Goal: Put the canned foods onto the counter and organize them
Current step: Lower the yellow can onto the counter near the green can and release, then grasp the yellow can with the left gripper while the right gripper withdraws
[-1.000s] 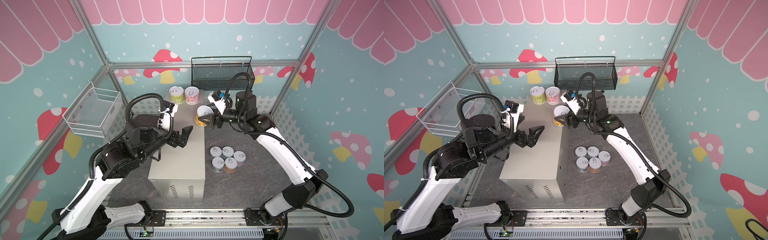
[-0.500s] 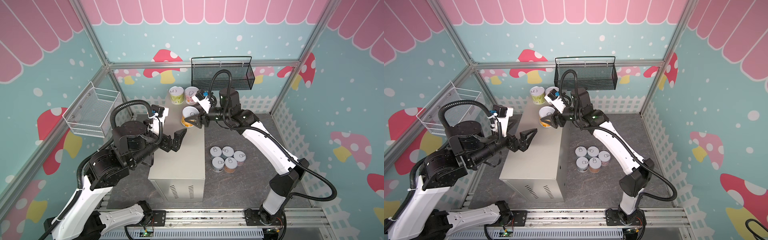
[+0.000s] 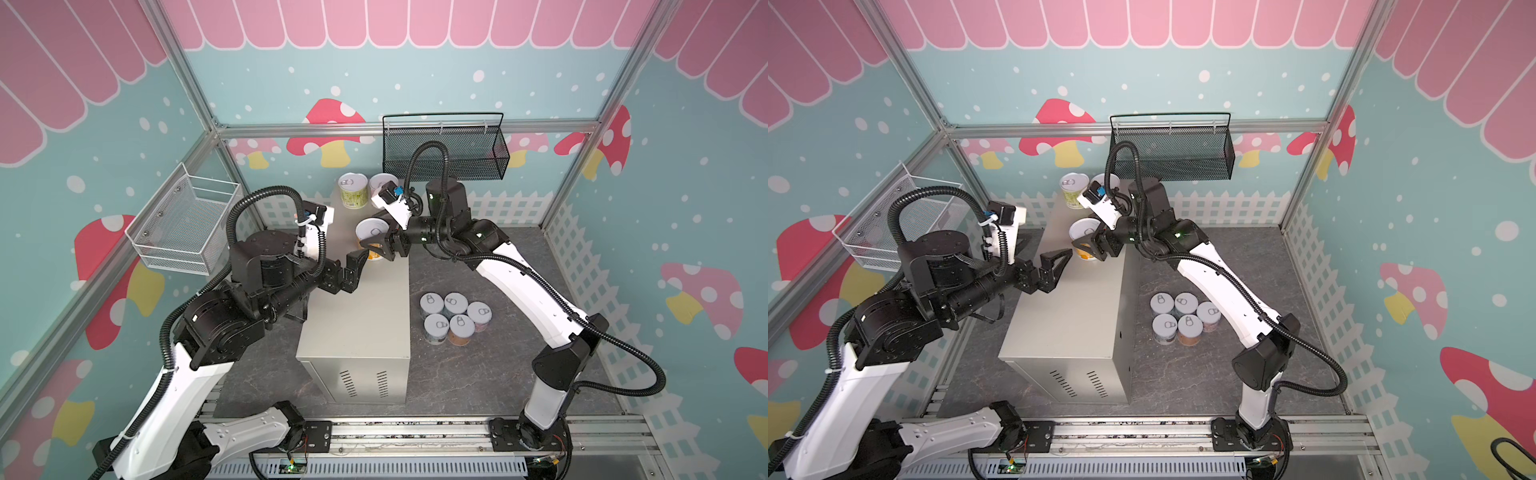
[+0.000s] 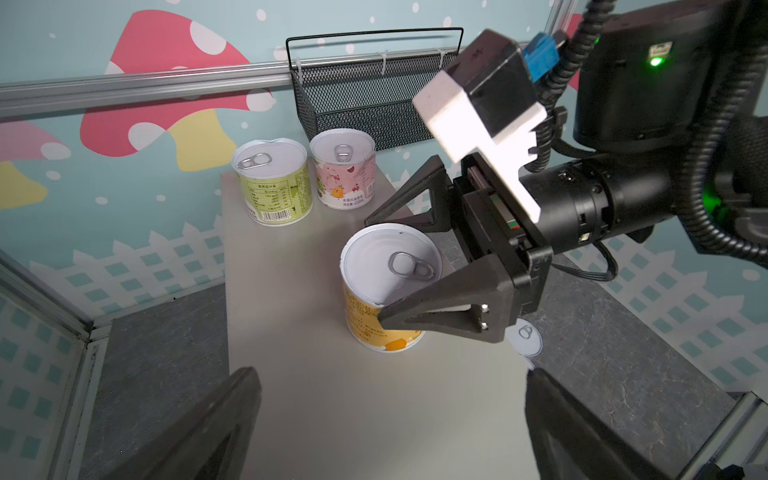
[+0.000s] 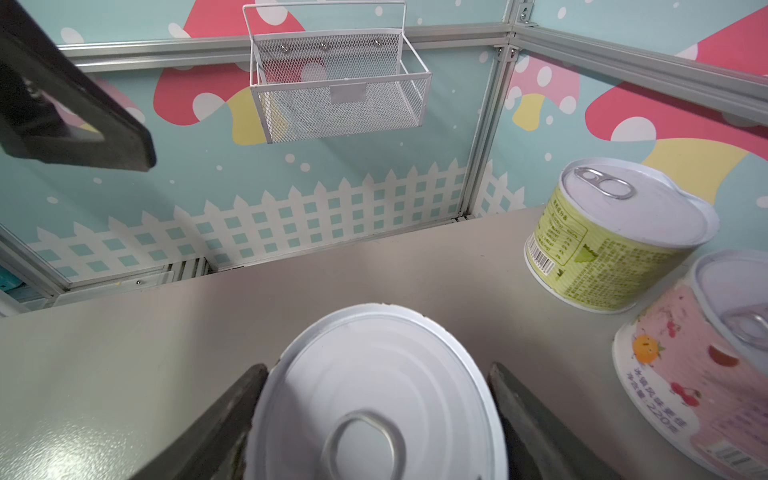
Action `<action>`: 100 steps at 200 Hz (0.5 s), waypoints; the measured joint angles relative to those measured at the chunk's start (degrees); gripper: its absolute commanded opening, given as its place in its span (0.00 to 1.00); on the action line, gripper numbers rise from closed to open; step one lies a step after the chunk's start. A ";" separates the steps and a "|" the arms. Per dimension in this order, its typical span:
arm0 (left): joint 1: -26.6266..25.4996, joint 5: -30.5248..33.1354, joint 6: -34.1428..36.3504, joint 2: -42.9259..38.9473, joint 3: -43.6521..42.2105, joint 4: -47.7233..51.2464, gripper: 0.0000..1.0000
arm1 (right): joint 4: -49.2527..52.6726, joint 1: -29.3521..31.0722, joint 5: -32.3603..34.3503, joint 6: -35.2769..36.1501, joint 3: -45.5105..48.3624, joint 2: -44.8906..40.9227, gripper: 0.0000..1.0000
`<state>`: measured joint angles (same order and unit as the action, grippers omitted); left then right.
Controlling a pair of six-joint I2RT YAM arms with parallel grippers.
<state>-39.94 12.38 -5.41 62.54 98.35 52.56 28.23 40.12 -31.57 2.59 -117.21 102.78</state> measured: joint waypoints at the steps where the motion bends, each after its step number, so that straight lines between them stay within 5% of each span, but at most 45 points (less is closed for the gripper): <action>1: 0.04 -0.04 0.00 0.00 0.00 -0.02 1.00 | 0.00 0.00 -0.02 -0.02 0.00 0.00 0.86; 47: 2.62 -3.72 -0.20 -0.39 -0.07 -0.11 1.00 | -1.51 0.02 1.20 -0.04 3.91 -3.41 0.94; 100: 4.07 -10.16 0.02 1.62 -0.68 -0.48 1.00 | -3.82 0.02 8.28 0.31 22.62 -22.36 0.99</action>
<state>-35.88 2.22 -5.39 64.16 97.67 52.07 24.40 40.14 -23.29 2.90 -94.59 80.42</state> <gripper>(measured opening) 0.997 0.992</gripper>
